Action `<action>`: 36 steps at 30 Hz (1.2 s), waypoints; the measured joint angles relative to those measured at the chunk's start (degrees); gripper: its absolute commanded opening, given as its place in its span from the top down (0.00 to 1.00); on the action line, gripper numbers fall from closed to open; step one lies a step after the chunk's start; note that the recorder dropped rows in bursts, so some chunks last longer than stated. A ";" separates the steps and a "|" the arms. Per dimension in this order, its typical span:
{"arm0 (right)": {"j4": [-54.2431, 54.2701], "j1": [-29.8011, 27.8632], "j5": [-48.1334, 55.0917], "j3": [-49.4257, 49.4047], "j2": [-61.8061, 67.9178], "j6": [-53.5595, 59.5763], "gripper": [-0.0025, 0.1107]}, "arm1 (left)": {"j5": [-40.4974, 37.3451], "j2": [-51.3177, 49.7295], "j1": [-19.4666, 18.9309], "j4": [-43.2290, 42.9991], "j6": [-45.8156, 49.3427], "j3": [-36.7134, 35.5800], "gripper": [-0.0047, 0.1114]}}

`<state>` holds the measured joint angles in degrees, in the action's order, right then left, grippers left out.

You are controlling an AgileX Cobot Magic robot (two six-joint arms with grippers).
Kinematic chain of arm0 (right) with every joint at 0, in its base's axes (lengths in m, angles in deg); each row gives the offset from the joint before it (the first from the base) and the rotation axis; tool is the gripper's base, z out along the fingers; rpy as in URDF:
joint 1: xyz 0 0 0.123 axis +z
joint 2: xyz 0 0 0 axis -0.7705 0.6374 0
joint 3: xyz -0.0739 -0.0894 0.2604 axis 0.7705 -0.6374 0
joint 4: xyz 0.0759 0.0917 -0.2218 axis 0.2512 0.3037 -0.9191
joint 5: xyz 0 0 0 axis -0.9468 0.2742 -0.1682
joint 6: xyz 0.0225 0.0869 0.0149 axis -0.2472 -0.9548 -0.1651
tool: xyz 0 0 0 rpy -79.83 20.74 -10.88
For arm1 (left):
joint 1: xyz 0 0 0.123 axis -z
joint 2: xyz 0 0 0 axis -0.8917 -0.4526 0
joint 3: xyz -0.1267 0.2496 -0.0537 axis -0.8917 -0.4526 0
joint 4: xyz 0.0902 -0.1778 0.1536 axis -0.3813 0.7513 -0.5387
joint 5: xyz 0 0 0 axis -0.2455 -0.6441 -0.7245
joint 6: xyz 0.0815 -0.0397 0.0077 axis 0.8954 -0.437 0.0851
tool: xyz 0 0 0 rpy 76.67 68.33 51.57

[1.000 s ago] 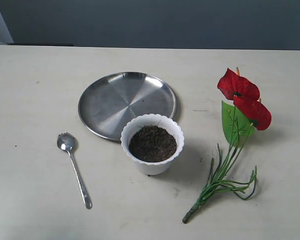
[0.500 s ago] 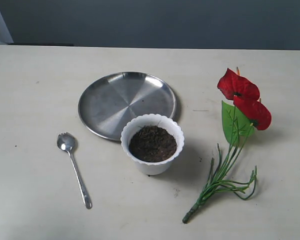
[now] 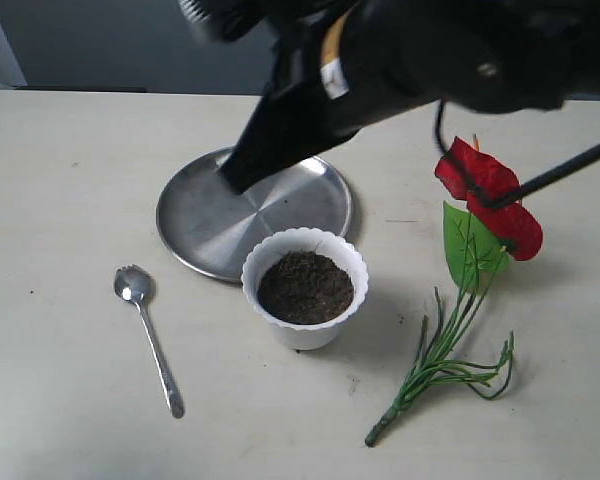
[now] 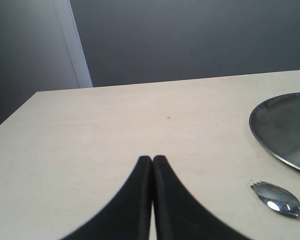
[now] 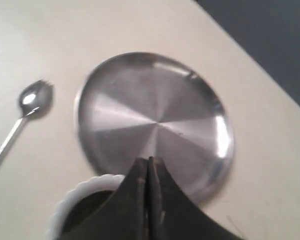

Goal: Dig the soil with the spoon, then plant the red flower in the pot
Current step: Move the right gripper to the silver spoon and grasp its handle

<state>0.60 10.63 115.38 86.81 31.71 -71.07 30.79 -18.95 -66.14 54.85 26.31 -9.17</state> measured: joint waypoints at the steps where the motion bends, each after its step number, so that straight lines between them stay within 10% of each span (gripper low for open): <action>1: 0.89 2.19 1.09 0.99 1.30 0.60 0.98 | 0.00 0.00 0.00 0.00 0.00 0.00 0.96; 8: 10.24 11.16 6.71 7.56 10.91 3.63 0.98 | 0.00 0.00 0.00 0.00 0.00 0.00 0.96; 22: 17.27 11.49 14.52 23.38 33.14 6.20 0.98 | 0.00 0.00 0.00 0.00 0.00 0.00 0.96; 30: 19.99 11.49 12.46 25.82 35.62 7.90 0.60 | 0.00 0.00 0.00 0.00 0.00 0.00 0.96; 36: 19.88 11.49 12.46 25.82 37.86 6.74 0.59 | 0.00 0.00 0.00 0.00 0.00 0.00 0.96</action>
<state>20.48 22.11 127.83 112.63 69.57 -64.33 30.79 -18.95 -66.14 54.85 26.31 -9.17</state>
